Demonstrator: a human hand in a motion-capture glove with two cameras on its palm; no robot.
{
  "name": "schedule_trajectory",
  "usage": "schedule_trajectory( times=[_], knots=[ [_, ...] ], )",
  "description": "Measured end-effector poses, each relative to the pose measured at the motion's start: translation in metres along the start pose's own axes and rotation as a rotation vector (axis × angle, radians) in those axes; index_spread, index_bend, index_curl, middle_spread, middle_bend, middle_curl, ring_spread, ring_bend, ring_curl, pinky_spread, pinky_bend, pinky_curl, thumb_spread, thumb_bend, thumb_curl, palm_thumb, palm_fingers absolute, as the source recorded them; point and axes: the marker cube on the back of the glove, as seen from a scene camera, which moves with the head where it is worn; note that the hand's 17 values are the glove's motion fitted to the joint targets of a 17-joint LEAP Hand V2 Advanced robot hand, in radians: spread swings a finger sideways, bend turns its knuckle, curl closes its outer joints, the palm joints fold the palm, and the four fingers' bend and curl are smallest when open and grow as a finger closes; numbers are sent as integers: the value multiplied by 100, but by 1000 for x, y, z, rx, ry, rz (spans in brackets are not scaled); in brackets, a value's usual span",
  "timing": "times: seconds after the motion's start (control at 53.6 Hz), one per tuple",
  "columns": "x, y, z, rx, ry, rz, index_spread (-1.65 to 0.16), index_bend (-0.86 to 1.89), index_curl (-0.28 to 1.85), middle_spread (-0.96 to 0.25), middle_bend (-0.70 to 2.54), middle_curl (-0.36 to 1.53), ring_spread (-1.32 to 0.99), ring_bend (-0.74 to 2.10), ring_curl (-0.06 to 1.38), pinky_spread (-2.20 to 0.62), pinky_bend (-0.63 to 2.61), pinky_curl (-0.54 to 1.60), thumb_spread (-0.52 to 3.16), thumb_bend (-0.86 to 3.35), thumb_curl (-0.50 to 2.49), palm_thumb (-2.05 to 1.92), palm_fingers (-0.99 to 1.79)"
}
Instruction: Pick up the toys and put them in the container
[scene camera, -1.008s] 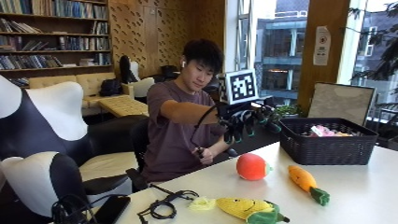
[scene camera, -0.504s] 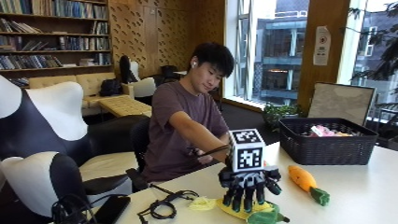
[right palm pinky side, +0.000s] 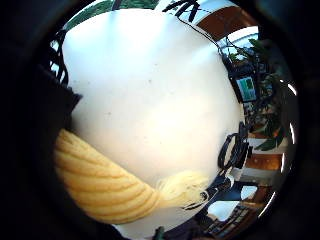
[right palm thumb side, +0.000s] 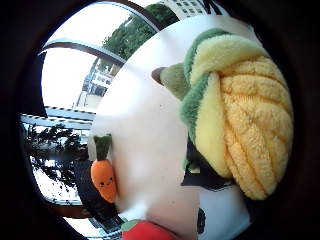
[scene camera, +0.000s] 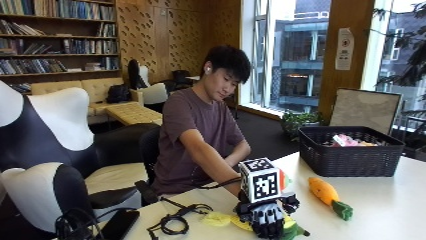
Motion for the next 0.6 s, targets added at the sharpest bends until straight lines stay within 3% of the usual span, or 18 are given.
schedule_trajectory(
  times=[0.131, 0.299, 0.448, 0.597],
  knots=[
    [-1, -9, -10, -107, -16, -11, -21, 29, 24, -25, 70, 61, -31, 136, 49, -33, 104, 38, 118, 16, 46, 48, 108],
    [-16, -10, -54, -89, -53, -55, -25, 54, 36, -28, 87, 72, -34, 136, 53, -37, 102, 42, 96, 15, 57, 58, 118],
    [-46, -11, -143, -19, -124, -135, -27, 75, 47, -28, 99, 79, -35, 139, 56, -39, 102, 44, 80, 11, 65, 59, 117],
    [-112, 23, -244, 111, -154, -282, -28, 86, 57, -27, 106, 83, -35, 141, 58, -39, 104, 46, 69, 8, 71, 59, 113]
  ],
)
